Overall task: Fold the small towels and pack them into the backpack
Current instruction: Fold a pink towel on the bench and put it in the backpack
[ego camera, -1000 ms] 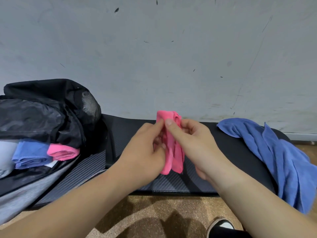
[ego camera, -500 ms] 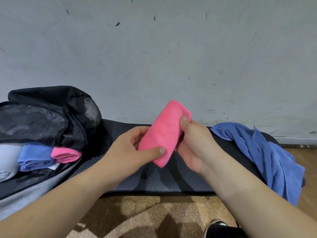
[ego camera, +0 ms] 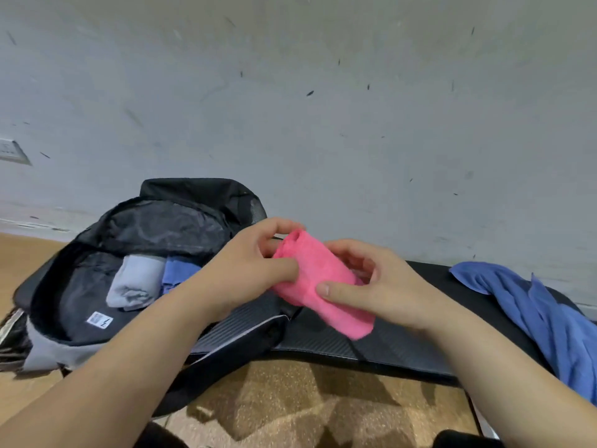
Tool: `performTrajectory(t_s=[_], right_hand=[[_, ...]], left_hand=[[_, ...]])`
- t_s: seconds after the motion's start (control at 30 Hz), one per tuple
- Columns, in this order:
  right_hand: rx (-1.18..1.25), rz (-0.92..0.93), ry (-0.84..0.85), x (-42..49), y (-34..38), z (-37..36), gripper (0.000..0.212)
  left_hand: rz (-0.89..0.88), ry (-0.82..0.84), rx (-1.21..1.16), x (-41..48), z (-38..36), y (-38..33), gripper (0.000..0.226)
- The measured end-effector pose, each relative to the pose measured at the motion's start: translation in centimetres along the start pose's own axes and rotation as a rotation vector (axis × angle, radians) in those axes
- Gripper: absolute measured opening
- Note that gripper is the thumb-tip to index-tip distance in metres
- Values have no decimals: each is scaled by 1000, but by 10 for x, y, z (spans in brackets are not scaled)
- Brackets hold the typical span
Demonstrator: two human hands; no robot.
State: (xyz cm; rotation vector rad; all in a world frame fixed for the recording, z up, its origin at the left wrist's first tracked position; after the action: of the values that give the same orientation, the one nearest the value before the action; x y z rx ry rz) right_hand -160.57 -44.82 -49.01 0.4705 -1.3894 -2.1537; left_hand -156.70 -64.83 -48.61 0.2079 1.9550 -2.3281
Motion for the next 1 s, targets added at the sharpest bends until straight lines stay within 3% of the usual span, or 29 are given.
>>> performTrajectory(t_s=[0.17, 0.27, 0.37, 0.5, 0.6, 0.7, 0.77, 0.87, 1.0], right_hand=[[403, -163, -34, 13, 17, -40, 45], [542, -235, -100, 31, 26, -65, 46], [647, -319, -183, 54, 34, -89, 48], [571, -332, -253, 86, 40, -122, 43], [382, -269, -242, 113, 46, -152, 36], [-96, -57, -256, 142, 53, -171, 31], [-361, 76, -180, 159, 59, -187, 25], [-591, 195, -40, 184, 64, -212, 30], [-870, 264, 75, 216, 63, -240, 41]], left_hand=[[8, -107, -272, -11, 29, 7, 61], [109, -24, -399, -22, 35, 16, 45], [180, 37, -395, -34, 47, 27, 34], [169, -72, -270, -44, 84, 38, 32], [155, -301, -154, -49, 129, 51, 36], [182, -606, -86, -58, 188, 69, 41], [203, -752, -33, -67, 223, 81, 36], [284, -817, 129, -79, 256, 100, 30], [446, -759, 308, -77, 275, 135, 47]])
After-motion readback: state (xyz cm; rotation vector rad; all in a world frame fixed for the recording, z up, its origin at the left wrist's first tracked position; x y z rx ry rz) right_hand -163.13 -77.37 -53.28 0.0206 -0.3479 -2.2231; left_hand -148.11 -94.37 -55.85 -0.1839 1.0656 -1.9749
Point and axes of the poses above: each hand's wrist, its own x-axis towards the middle knuckle, its own z-axis out of the back of the hand, y = z × x, the point moved 4 cm from there along x, towards the middle knuckle, and after that the axes turned 4 degrees about z, right-handed, at the moved point
